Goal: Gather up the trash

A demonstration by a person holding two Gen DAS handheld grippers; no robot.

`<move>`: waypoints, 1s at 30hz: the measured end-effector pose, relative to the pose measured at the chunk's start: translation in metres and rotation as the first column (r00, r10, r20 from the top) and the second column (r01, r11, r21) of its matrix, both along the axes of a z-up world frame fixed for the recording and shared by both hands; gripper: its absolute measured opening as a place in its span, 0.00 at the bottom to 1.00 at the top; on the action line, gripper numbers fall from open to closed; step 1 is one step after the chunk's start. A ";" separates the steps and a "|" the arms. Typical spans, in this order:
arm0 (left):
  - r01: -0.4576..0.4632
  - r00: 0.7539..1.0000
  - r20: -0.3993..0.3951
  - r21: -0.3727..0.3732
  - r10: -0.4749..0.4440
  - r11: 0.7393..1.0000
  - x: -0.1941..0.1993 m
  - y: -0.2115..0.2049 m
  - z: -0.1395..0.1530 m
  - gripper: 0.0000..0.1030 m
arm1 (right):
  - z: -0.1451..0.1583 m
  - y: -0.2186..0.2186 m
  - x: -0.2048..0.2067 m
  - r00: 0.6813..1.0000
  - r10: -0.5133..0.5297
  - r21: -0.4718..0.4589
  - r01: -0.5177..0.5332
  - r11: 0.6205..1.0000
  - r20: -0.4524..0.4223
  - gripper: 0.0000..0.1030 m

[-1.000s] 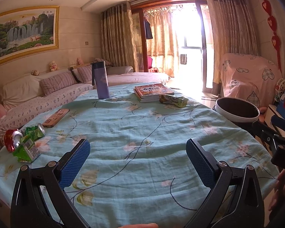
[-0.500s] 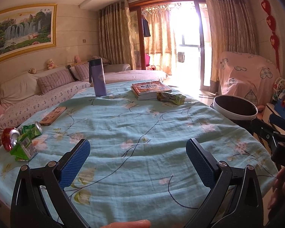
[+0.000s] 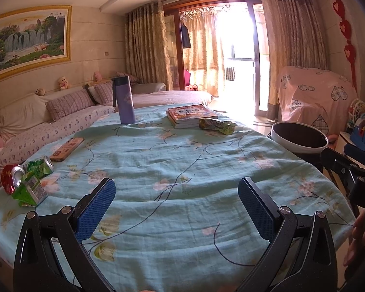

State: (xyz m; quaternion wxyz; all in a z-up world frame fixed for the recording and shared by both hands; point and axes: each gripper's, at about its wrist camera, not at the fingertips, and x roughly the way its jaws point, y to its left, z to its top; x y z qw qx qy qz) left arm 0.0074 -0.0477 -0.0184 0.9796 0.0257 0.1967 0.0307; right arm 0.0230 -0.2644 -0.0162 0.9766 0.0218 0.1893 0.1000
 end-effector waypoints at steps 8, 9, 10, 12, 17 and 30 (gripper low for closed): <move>0.002 1.000 -0.006 -0.002 -0.002 1.000 0.000 0.000 -0.001 1.00 | 0.003 0.000 0.000 1.000 -0.001 0.005 0.001 1.000 0.003 1.00; 0.002 1.000 -0.005 -0.001 -0.002 1.000 0.000 0.000 -0.001 1.00 | 0.003 0.000 0.000 1.000 -0.002 0.005 0.002 1.000 0.003 1.00; 0.001 1.000 -0.005 0.001 -0.001 1.000 0.000 0.000 -0.001 1.00 | 0.003 0.000 -0.001 1.000 -0.001 0.006 0.001 1.000 0.004 1.00; 0.002 1.000 -0.004 0.002 -0.002 1.000 0.000 0.000 -0.001 1.00 | 0.003 0.000 -0.001 1.000 -0.001 0.008 0.001 1.000 0.003 1.00; 0.004 1.000 -0.004 0.002 -0.004 1.000 0.000 0.000 -0.001 1.00 | 0.003 -0.001 -0.001 1.000 -0.002 0.007 0.002 1.000 0.004 1.00; 0.004 1.000 -0.004 0.003 -0.004 1.000 0.000 -0.001 -0.001 1.00 | 0.005 0.000 -0.002 1.000 -0.001 0.010 0.001 1.000 0.007 1.00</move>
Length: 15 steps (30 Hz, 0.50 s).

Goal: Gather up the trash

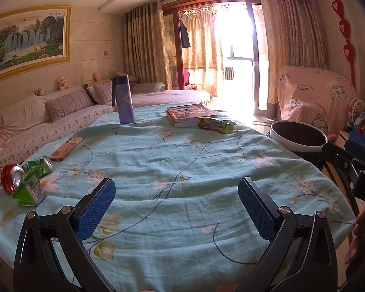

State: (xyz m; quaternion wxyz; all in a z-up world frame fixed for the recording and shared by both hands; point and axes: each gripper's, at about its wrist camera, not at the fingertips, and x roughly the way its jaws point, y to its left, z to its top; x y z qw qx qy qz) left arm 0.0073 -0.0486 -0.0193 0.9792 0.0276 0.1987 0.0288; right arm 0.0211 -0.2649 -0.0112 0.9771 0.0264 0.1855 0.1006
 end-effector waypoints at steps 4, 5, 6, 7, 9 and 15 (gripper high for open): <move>0.001 1.000 -0.002 0.000 -0.001 1.000 0.000 0.000 0.000 1.00 | 0.000 0.000 0.000 1.000 0.000 0.000 0.000 1.000 -0.001 1.00; 0.002 1.000 -0.002 0.000 -0.002 1.000 0.001 0.000 0.000 1.00 | 0.000 0.000 0.000 1.000 0.000 0.000 0.000 1.000 -0.002 1.00; 0.003 1.000 -0.003 0.000 -0.003 1.000 0.001 -0.001 -0.001 1.00 | 0.000 0.000 0.000 1.000 0.001 0.001 -0.001 1.000 -0.002 1.00; 0.003 1.000 -0.003 0.001 -0.003 1.000 0.001 -0.001 -0.001 1.00 | 0.000 0.001 0.000 1.000 0.002 0.002 -0.002 1.000 -0.003 1.00; 0.003 1.000 -0.004 -0.001 -0.003 1.000 0.001 -0.001 -0.001 1.00 | 0.000 0.001 0.000 1.000 0.002 0.001 -0.002 1.000 -0.003 1.00; 0.004 1.000 -0.006 -0.001 -0.004 1.000 0.002 0.000 -0.002 1.00 | 0.000 0.001 0.000 1.000 0.001 0.002 -0.001 1.000 -0.002 1.00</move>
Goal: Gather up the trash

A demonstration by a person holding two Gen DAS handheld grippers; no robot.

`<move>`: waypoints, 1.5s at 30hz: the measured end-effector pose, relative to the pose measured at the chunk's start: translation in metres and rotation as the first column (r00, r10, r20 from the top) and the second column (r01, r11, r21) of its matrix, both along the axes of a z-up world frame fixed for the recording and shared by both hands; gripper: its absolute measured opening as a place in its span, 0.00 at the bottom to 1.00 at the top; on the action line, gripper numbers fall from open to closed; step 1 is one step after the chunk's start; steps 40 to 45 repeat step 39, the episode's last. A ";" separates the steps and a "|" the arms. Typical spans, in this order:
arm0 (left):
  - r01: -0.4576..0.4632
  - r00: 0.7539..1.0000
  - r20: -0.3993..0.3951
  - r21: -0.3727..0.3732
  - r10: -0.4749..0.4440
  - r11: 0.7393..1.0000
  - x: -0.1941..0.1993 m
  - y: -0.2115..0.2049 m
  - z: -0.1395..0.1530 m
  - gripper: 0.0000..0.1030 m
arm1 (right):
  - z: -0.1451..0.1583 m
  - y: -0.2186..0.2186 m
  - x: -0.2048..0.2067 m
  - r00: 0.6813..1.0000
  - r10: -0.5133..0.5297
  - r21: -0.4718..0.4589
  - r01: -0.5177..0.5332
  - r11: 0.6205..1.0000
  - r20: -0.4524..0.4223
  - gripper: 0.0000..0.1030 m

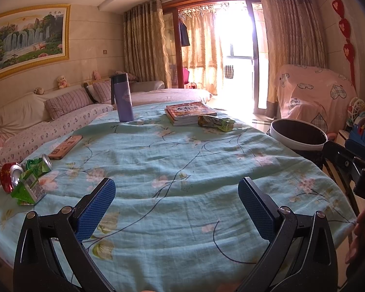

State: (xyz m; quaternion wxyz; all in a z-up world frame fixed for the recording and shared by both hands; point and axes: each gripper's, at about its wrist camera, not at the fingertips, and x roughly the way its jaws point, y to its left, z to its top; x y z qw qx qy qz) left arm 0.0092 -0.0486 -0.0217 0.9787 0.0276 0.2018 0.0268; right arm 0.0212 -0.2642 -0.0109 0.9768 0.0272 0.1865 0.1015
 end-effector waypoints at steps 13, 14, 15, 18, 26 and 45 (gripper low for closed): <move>0.012 1.000 -0.016 0.001 -0.012 1.000 0.005 0.001 -0.005 1.00 | -0.001 0.002 0.000 1.000 0.004 0.011 -0.003 1.000 -0.009 1.00; 0.013 1.000 -0.017 0.002 -0.013 1.000 0.006 0.000 -0.005 1.00 | -0.001 0.003 0.000 1.000 0.004 0.012 -0.004 1.000 -0.009 1.00; 0.013 1.000 -0.018 0.002 -0.013 1.000 0.006 0.000 -0.006 1.00 | -0.001 0.003 0.000 1.000 0.004 0.012 -0.004 1.000 -0.010 1.00; 0.016 1.000 -0.021 0.001 -0.016 1.000 0.007 0.000 -0.006 1.00 | -0.002 0.002 0.000 1.000 0.004 0.014 -0.004 1.000 -0.011 1.00; 0.021 0.999 -0.026 -0.001 -0.021 1.000 0.008 -0.001 -0.007 1.00 | -0.002 0.002 0.000 1.000 0.005 0.015 -0.005 1.000 -0.011 1.00; 0.032 0.999 -0.037 -0.019 -0.033 0.999 0.009 -0.003 -0.007 1.00 | -0.005 0.002 0.003 0.999 0.008 0.022 -0.007 1.000 -0.033 1.00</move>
